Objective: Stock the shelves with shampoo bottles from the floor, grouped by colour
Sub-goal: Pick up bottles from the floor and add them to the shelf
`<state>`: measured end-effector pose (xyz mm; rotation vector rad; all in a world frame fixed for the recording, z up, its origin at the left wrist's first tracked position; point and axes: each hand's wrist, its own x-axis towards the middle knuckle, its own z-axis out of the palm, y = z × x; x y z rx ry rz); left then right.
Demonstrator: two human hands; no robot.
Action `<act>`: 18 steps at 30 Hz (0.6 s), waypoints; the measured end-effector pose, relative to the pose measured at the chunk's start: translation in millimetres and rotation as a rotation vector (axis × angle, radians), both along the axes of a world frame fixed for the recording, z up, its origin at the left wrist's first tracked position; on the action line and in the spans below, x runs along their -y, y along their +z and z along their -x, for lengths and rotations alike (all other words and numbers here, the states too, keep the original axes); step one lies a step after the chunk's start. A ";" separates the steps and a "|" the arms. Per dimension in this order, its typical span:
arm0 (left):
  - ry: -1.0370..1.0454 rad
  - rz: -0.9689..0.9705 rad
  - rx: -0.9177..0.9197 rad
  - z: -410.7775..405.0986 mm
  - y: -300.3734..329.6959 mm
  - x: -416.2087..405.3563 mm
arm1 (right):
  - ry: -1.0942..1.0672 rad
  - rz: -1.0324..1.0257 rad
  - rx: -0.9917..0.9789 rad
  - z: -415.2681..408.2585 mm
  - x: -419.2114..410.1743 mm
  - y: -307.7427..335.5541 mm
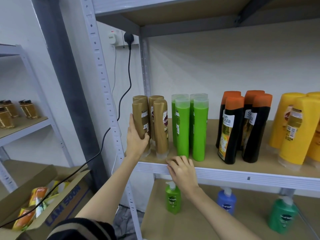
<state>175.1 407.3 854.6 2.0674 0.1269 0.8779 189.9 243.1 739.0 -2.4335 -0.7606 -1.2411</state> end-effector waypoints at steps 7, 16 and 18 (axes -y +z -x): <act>-0.003 -0.001 -0.006 -0.1 -3.6 3.1 | 0.014 0.064 -0.077 5.9 5.2 6.7; 0.029 0.027 -0.025 22.6 -7.0 23.1 | 0.242 0.017 -0.253 25.7 41.6 28.1; 0.073 0.038 0.073 39.5 -18.4 38.0 | 0.243 -0.017 -0.251 36.8 62.9 30.4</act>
